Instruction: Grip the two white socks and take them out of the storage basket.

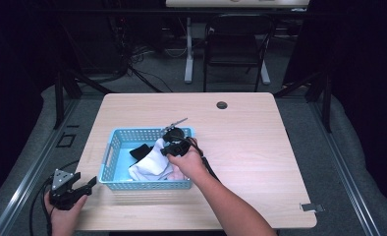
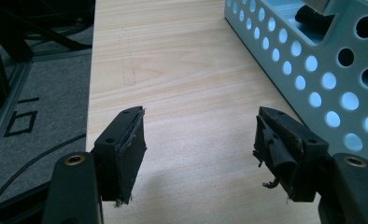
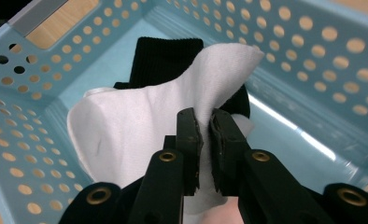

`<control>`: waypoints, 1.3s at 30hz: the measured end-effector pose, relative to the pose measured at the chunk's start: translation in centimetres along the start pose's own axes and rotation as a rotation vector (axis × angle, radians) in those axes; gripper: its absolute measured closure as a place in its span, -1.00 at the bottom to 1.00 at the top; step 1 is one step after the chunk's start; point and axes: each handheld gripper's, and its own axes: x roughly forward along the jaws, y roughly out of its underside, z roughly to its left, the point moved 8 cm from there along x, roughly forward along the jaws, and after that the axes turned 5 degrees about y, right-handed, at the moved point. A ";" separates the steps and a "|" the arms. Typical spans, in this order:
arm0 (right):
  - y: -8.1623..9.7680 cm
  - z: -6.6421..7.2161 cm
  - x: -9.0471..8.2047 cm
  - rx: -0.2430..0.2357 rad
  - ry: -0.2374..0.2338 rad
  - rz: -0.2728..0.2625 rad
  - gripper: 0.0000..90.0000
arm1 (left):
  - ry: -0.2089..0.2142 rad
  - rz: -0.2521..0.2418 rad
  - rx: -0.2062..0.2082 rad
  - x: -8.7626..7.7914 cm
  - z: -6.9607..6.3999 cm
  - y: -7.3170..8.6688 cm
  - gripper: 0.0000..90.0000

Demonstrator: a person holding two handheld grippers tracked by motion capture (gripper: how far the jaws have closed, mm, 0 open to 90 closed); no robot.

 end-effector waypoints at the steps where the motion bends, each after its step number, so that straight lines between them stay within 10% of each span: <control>1: -0.1 0.2 -0.3 -0.021 0.002 -0.012 0.86 | -0.001 -0.001 0.000 0.0 0.0 0.0 -0.26; 16: -1.7 1.8 -4.8 -0.157 -0.083 -0.231 0.89 | 0.000 0.004 0.000 0.0 -0.1 0.0 -0.26; 24: -2.3 1.0 -8.3 -0.192 -0.027 -0.400 0.89 | -0.001 0.001 -0.003 0.0 0.0 0.0 -0.26; 39: -0.4 -2.8 -14.1 -0.125 0.061 -0.472 0.89 | -0.004 0.010 0.003 0.0 -0.1 0.1 -0.26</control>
